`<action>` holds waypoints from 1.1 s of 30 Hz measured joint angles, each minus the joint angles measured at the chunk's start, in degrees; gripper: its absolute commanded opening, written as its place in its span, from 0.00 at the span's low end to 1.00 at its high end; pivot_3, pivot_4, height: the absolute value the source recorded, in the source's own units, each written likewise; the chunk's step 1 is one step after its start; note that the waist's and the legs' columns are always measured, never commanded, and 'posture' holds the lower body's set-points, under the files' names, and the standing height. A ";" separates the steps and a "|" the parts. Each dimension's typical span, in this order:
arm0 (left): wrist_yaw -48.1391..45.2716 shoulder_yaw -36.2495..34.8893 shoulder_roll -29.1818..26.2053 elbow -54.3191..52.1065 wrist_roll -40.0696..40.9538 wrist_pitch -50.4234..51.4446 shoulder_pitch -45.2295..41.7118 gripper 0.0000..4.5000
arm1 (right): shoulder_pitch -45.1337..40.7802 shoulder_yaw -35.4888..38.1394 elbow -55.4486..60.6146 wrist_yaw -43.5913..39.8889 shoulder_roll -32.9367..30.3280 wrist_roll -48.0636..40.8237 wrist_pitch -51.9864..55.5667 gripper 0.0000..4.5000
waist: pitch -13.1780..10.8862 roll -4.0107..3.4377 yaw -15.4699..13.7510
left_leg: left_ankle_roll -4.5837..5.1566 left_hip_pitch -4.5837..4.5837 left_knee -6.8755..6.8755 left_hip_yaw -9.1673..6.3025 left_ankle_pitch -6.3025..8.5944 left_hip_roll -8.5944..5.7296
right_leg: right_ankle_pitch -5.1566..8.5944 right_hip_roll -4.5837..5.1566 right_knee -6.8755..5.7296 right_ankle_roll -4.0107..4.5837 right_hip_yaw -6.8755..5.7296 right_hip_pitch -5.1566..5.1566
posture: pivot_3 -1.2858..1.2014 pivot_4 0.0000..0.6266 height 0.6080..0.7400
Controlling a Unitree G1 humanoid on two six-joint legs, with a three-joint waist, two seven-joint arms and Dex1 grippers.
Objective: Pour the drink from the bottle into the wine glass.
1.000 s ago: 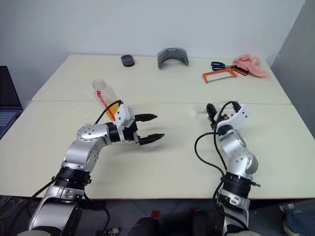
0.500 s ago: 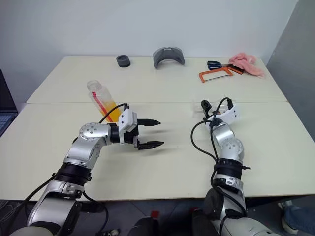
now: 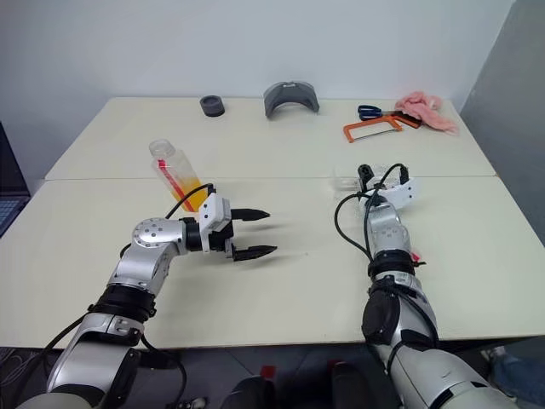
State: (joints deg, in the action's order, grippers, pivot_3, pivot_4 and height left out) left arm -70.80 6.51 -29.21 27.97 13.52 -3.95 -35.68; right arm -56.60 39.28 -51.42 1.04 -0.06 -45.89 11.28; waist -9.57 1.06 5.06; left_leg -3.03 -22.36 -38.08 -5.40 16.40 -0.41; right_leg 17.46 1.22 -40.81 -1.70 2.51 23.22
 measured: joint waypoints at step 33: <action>3.79 -1.72 0.33 -2.80 0.31 2.23 3.85 1.00 | 31.23 -23.08 58.70 3.67 6.09 0.11 27.45 0.99 | 0.00 -0.04 -0.27 | 0.01 -0.05 0.01 -0.15 -0.01 0.02 | 0.00 -0.03 0.01 0.00 -0.05 0.03 | 0.52 0.24 1.00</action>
State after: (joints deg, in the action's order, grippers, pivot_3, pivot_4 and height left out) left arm -67.01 4.79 -28.88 25.17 13.83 -1.72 -31.83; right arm -25.36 16.20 7.28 4.71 6.03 -45.78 38.73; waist -9.57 1.02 4.79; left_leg -3.02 -22.40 -38.06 -5.54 16.39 -0.39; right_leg 17.47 1.19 -40.80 -1.71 2.46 23.25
